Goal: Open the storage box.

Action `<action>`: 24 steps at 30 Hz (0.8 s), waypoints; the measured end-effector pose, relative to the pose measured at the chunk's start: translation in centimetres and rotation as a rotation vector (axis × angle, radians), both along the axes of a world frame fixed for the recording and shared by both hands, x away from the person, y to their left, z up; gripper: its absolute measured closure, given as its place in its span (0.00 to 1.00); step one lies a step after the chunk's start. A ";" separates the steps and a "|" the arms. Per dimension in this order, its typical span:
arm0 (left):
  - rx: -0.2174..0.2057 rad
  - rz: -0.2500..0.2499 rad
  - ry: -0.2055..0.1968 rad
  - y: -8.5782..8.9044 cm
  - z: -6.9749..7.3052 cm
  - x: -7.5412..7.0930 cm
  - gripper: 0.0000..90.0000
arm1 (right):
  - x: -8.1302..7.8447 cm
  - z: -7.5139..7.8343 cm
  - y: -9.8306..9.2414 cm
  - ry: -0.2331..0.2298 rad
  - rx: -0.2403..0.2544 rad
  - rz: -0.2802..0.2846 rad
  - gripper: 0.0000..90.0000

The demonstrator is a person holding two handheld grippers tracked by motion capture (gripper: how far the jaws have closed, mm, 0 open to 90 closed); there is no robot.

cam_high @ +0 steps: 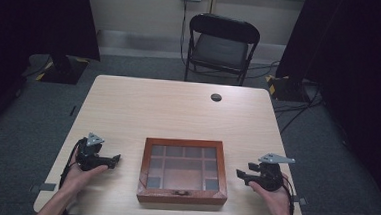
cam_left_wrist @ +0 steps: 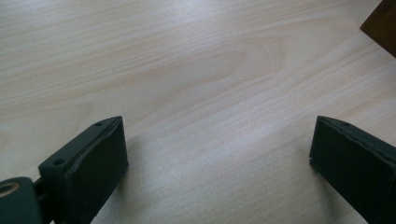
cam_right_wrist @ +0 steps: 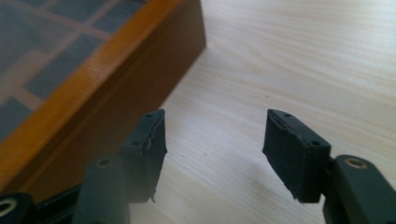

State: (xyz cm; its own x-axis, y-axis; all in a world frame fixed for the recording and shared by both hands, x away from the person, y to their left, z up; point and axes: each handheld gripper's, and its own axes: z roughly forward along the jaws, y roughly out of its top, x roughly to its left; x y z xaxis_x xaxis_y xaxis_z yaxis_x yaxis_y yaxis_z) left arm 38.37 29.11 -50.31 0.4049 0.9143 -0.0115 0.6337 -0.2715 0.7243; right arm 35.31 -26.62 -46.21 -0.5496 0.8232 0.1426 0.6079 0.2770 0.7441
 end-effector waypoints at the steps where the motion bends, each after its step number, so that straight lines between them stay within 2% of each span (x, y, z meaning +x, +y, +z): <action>1: 0.002 0.000 -0.002 0.0 0.0 0.0 0.04 | -0.2 0.7 0.3 -0.009 0.015 0.020 0.46; 4: 0.000 0.000 -0.001 0.0 0.0 0.0 0.04 | -0.5 1.1 0.6 -0.015 0.023 0.039 0.48; 5: 0.011 0.007 -0.002 0.0 0.0 0.0 0.03 | -0.7 1.6 1.1 -0.019 0.039 0.063 0.48; 7: 0.017 0.012 0.005 0.0 0.0 0.0 0.03 | -0.7 1.8 1.3 -0.022 0.040 0.072 0.48; 11: 0.010 0.027 0.005 -0.1 0.0 0.0 0.01 | -1.0 2.4 2.7 -0.021 0.075 0.120 0.49; 18: 0.010 0.028 0.005 -0.1 0.0 0.0 0.01 | -1.0 2.8 4.3 -0.018 0.070 0.185 0.51; 24: 0.013 0.035 0.008 -0.1 0.0 0.0 0.00 | -0.9 4.0 5.9 -0.028 0.078 0.249 0.54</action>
